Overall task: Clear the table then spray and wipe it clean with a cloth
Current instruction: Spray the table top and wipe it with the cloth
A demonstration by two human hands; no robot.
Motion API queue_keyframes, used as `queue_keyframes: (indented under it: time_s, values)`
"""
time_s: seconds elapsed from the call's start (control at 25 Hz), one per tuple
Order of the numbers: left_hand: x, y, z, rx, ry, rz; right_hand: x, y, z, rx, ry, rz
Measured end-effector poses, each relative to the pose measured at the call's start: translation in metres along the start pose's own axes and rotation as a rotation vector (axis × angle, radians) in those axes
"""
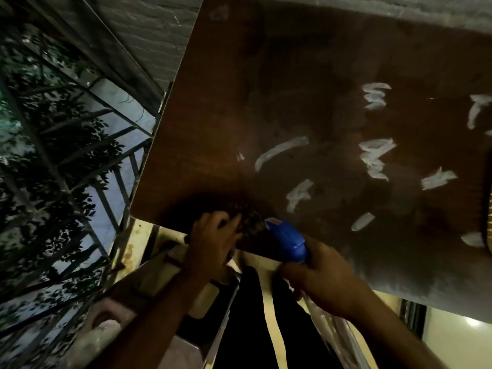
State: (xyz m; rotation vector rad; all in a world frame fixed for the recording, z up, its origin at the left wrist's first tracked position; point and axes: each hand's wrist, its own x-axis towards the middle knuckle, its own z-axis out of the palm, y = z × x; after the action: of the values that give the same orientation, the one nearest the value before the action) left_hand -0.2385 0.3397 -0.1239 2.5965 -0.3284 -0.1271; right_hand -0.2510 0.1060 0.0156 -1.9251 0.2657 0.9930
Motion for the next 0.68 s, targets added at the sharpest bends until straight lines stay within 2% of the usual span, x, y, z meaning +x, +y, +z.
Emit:
queue_keyframes:
  time_s: [0.08,0.12,0.2,0.32,0.36,0.44,0.52,0.56,0.64,0.68]
  values:
    - [0.047,-0.009,-0.005,0.1,0.078,-0.161,0.001,0.007,-0.007,0.031,-0.006,-0.003]
    - [0.075,-0.015,-0.006,0.189,0.123,-0.188,0.004,0.009,-0.009,0.029,-0.006,-0.007]
    - [0.102,0.0,-0.002,0.228,0.148,-0.112,0.008,0.013,-0.01,0.015,0.007,-0.028]
    - [0.053,0.032,0.02,0.194,-0.04,0.201,0.012,0.012,-0.016,0.027,0.019,-0.036]
    - [0.035,0.026,0.014,0.174,-0.11,0.184,0.013,0.011,-0.019,0.045,0.021,-0.041]
    - [0.038,0.0,-0.008,0.107,-0.079,-0.101,0.014,0.011,-0.024,0.076,0.028,-0.041]
    - [0.072,-0.028,-0.022,0.173,0.069,-0.316,0.016,0.011,-0.026,0.106,0.028,-0.034]
    - [0.089,-0.028,-0.022,0.204,0.107,-0.314,0.018,0.01,-0.027,0.13,0.036,-0.03]
    - [0.104,-0.001,-0.008,0.216,0.148,-0.135,0.021,0.008,-0.026,0.182,0.067,-0.016]
    - [0.097,0.014,0.005,0.215,0.116,-0.023,0.024,0.006,-0.026,0.194,0.086,-0.005]
